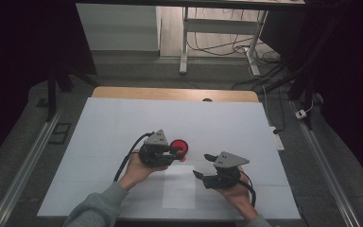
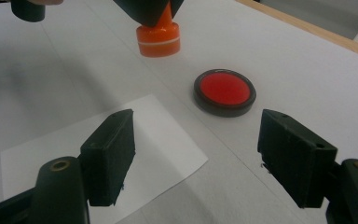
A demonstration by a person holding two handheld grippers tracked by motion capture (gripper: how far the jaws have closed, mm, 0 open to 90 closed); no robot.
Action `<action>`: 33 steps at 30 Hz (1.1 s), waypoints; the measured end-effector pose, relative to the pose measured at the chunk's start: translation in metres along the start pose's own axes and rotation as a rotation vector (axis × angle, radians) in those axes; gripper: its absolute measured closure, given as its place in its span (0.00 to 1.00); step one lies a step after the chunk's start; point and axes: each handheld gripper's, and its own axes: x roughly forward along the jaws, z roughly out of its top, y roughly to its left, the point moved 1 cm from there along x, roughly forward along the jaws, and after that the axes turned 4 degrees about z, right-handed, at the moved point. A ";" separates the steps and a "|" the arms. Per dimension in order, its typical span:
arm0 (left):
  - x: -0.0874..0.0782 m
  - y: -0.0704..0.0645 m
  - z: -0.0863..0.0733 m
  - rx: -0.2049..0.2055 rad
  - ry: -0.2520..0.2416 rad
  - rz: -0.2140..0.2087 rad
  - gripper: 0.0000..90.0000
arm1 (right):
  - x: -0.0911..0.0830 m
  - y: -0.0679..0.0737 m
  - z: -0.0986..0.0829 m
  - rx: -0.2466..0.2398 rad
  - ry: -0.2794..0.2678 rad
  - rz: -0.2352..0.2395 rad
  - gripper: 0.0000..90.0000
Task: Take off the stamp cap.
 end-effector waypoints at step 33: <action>0.003 -0.001 0.002 0.009 0.003 -0.002 0.80 | 0.031 0.011 0.019 -0.021 -0.006 0.032 0.36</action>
